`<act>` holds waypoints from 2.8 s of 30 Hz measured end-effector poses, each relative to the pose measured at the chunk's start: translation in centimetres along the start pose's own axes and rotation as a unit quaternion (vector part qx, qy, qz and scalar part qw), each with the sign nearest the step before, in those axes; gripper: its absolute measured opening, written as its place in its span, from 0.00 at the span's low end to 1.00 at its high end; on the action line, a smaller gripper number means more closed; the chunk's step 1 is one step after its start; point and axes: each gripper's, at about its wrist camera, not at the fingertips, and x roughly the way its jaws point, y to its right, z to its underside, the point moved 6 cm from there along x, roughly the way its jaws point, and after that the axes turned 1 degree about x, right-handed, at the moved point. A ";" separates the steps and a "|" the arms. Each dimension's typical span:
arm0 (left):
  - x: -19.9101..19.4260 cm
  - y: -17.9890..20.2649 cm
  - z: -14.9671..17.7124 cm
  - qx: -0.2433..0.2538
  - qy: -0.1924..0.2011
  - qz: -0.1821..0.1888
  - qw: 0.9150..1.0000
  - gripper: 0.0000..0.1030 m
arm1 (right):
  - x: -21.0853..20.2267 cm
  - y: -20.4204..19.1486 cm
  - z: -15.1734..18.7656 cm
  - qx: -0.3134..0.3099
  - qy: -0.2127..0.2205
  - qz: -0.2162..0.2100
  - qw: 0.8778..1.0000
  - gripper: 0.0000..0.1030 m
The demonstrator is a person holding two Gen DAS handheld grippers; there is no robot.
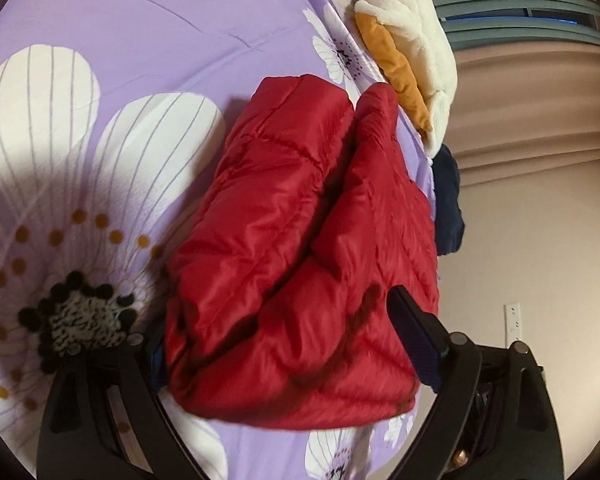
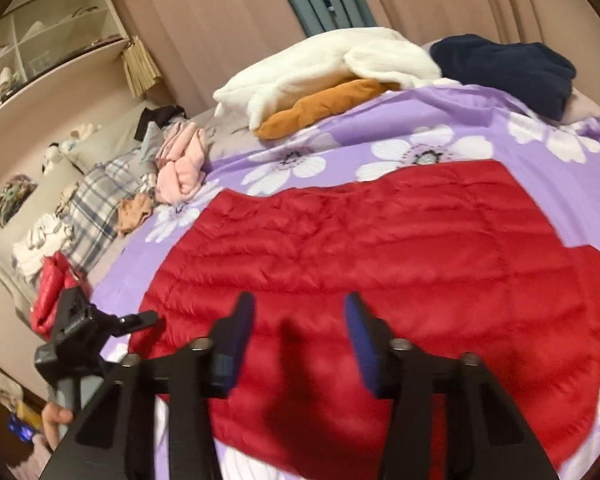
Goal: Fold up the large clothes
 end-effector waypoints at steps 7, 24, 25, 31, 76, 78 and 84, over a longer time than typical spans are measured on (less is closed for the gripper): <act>0.4 0.4 -0.5 0.019 0.018 -0.043 0.999 0.64 | 4.0 0.4 2.7 -0.012 -0.045 0.032 0.998 0.23; 0.1 19.3 7.5 0.408 0.075 -0.084 0.906 0.43 | 3.9 3.4 3.3 0.080 -0.050 -0.037 0.995 0.15; 0.8 20.0 8.1 0.419 0.068 -0.083 0.902 0.43 | 3.9 3.9 3.3 0.097 -0.055 -0.048 0.993 0.14; 3.0 22.5 10.0 0.449 0.049 -0.083 0.888 0.43 | 0.6 6.1 2.7 0.171 -0.052 -0.111 0.978 0.13; 11.1 24.3 20.7 0.535 -0.116 -0.056 0.835 0.80 | -9.2 11.4 -1.4 0.173 -0.007 -0.111 0.979 0.16; 9.6 24.9 20.4 0.511 -0.128 -0.023 0.849 0.80 | -9.6 12.3 -1.4 0.190 0.014 -0.115 0.975 0.15; 4.7 26.4 18.0 0.460 -0.106 0.045 0.881 0.82 | -10.1 16.1 -0.2 0.249 0.052 -0.108 0.961 0.15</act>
